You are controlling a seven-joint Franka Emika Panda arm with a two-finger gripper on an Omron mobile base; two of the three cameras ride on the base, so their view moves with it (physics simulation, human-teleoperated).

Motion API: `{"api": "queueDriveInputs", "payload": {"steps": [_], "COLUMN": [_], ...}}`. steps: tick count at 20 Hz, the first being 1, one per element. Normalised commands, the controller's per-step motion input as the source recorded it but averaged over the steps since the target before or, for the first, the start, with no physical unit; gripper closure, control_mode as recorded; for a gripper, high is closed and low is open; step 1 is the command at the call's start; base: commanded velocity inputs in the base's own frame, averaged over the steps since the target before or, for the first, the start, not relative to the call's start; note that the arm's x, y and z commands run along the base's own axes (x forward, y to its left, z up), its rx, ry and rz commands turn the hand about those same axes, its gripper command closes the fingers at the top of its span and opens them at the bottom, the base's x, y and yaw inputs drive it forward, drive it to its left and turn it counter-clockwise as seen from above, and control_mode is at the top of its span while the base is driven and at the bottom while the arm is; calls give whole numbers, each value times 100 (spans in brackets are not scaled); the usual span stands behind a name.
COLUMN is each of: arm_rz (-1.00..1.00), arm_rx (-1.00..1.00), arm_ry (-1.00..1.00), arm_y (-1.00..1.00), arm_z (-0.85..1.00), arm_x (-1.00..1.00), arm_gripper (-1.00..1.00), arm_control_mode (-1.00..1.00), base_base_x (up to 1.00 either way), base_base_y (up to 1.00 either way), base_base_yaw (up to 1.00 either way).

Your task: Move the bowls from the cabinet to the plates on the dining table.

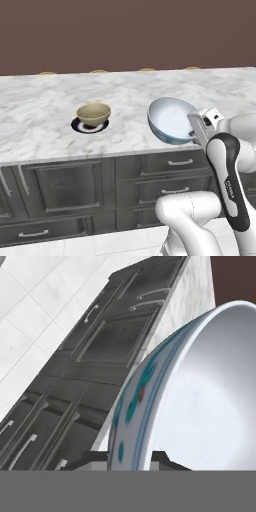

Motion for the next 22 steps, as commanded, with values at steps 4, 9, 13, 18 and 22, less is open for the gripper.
{"api": "queueDriveInputs", "payload": {"steps": [4,9,13,18,22], "arm_rz": [0,0,0,0,0], "arm_rx": [0,0,0,0,0], "arm_ry": [0,0,0,0,0], "arm_y": [0,0,0,0,0], "arm_z": [0,0,0,0,0], "arm_x": [0,0,0,0,0], "arm_gripper": [100,100,100,100,100], "arm_control_mode": [100,100,100,100,100], "base_base_x": [-35,-10,11,30,44], "base_base_y": [-66,-57,-31,-10,-16], "base_base_yaw": [0,-1,-1,0,-2]}}
